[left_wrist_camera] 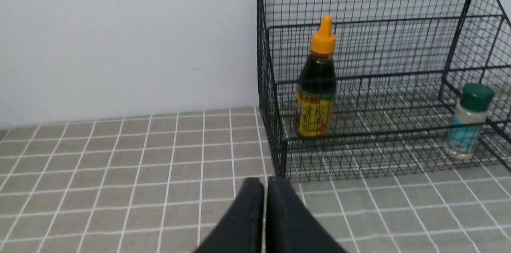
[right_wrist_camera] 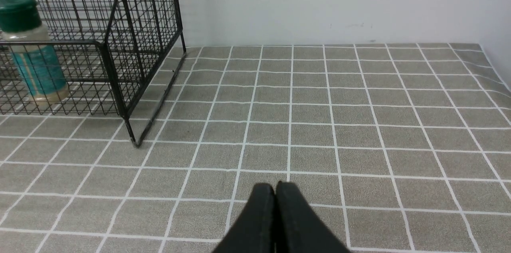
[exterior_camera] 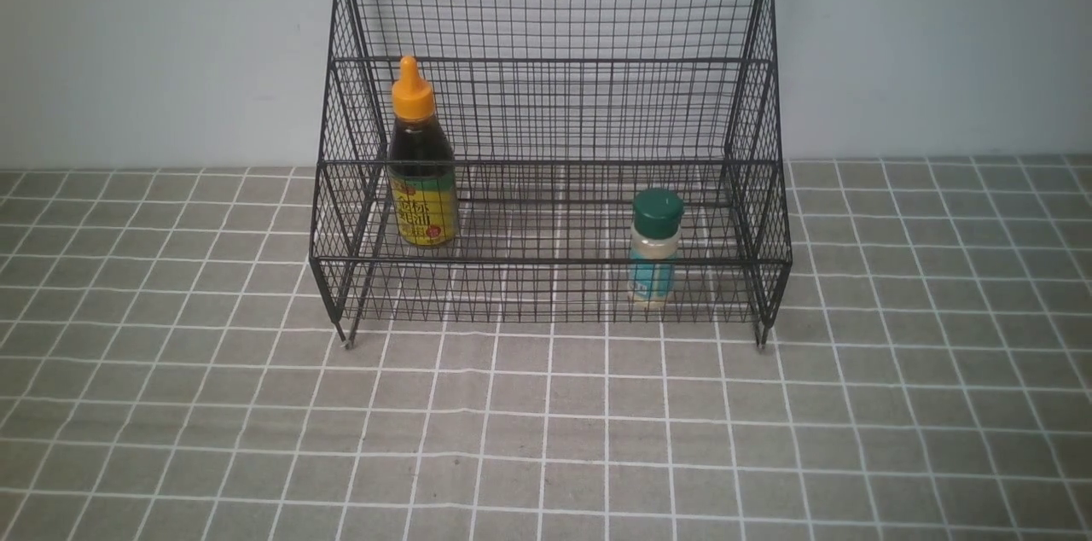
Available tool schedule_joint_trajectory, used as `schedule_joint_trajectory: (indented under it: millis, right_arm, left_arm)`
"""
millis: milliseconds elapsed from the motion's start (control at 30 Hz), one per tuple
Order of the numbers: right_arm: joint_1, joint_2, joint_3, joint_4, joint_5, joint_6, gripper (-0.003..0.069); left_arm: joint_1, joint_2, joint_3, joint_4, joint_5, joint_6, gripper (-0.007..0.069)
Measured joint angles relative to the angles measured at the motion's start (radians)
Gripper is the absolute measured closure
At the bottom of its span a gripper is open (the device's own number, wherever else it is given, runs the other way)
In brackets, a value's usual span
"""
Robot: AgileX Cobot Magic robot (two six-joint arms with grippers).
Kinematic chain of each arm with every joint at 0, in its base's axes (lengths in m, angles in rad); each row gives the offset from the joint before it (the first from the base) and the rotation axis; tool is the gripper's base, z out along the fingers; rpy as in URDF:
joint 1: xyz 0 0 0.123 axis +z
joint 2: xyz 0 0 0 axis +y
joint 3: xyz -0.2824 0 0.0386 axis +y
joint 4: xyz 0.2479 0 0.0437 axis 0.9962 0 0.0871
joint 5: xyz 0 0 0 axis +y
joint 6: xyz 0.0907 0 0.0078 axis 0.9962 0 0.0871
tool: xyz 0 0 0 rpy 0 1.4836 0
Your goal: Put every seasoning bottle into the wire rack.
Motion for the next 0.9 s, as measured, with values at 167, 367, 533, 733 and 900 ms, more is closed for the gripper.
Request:
schedule_joint_trajectory:
  millis: [167,367,533,733,900]
  right_arm:
    - [0.0,0.0,0.0,0.0,0.0,0.0,0.0673]
    - [0.0,0.0,0.0,0.0,0.0,0.0,0.0673]
    - [0.0,0.0,0.0,0.0,0.0,0.0,0.0673]
    - [0.0,0.0,0.0,0.0,0.0,0.0,0.0673]
    - [0.0,0.0,0.0,0.0,0.0,0.0,0.0673]
  left_arm:
    - [0.117,-0.071,0.295,-0.07,-0.222,0.089,0.0631]
    - [0.119,-0.132,0.464,-0.041,-0.241,0.098,0.0631]
    - [0.119,-0.135,0.478,-0.041,-0.207,0.078,0.0631]
    - [0.119,-0.135,0.478,-0.041,-0.206,0.073,0.0631]
    - [0.119,-0.135,0.478,-0.041,-0.206,0.073,0.0631]
